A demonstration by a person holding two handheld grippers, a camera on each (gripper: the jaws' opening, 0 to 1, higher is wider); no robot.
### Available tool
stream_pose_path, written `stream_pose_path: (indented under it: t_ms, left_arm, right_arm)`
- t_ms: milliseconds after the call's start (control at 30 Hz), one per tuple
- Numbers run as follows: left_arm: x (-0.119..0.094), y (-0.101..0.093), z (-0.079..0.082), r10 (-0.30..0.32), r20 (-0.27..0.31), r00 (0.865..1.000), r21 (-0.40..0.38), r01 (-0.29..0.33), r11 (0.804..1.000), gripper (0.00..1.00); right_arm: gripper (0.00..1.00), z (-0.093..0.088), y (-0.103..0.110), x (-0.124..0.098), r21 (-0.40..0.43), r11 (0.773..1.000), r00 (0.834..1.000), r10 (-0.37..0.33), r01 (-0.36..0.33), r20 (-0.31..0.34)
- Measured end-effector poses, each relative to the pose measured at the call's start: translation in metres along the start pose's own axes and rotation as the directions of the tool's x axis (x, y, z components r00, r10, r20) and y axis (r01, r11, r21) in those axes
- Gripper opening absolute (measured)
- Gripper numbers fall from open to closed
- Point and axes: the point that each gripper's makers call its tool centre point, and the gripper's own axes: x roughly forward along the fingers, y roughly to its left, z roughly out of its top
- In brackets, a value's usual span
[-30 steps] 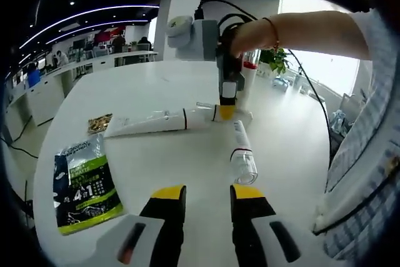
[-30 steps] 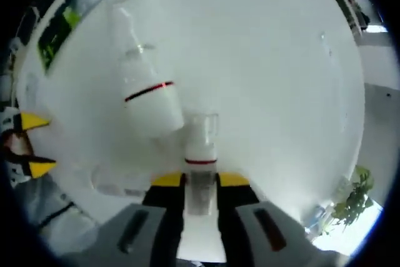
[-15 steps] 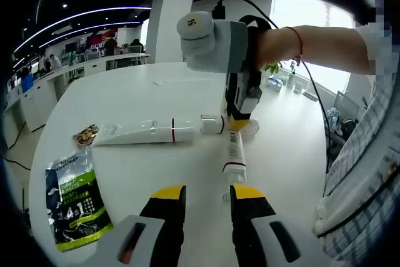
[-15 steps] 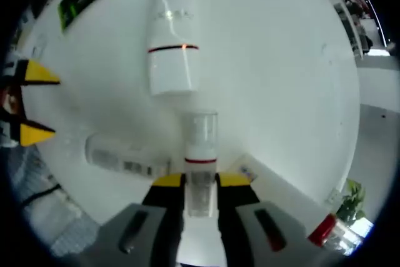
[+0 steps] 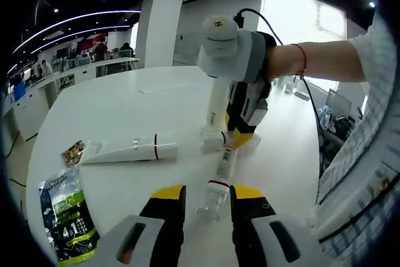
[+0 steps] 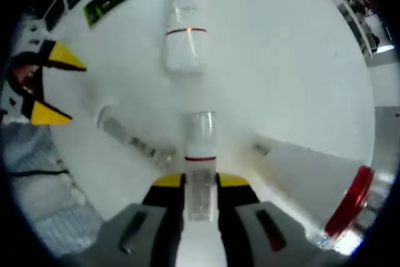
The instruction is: Arrange the skincare products in the storage area until every visible bottle or jar stands upright without overlapping.
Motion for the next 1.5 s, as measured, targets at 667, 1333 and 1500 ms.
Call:
stream_pose_path:
  t_ms: [667, 1333, 1500]
  left_arm:
    - [0.021, -0.054, -0.002, -0.133, -0.063, 0.989, 0.071, 0.137, 0.988, 0.29]
    - [0.039, -0.099, -0.014, -0.251, -0.129, 0.959, 0.125, 0.267, 0.955, 0.29]
    - [0.045, -0.107, -0.018, -0.267, -0.144, 0.953, 0.138, 0.286, 0.948, 0.3]
  right_arm:
    - [0.18, -0.052, 0.021, -0.001, -0.17, 0.983, 0.995, 0.075, -0.064, 0.06]
    - [0.18, -0.082, 0.061, -0.004, -0.476, 0.877, 0.965, 0.169, -0.056, 0.198]
    - [0.18, -0.083, 0.065, -0.005, -0.492, 0.87, 0.953, 0.174, -0.03, 0.249]
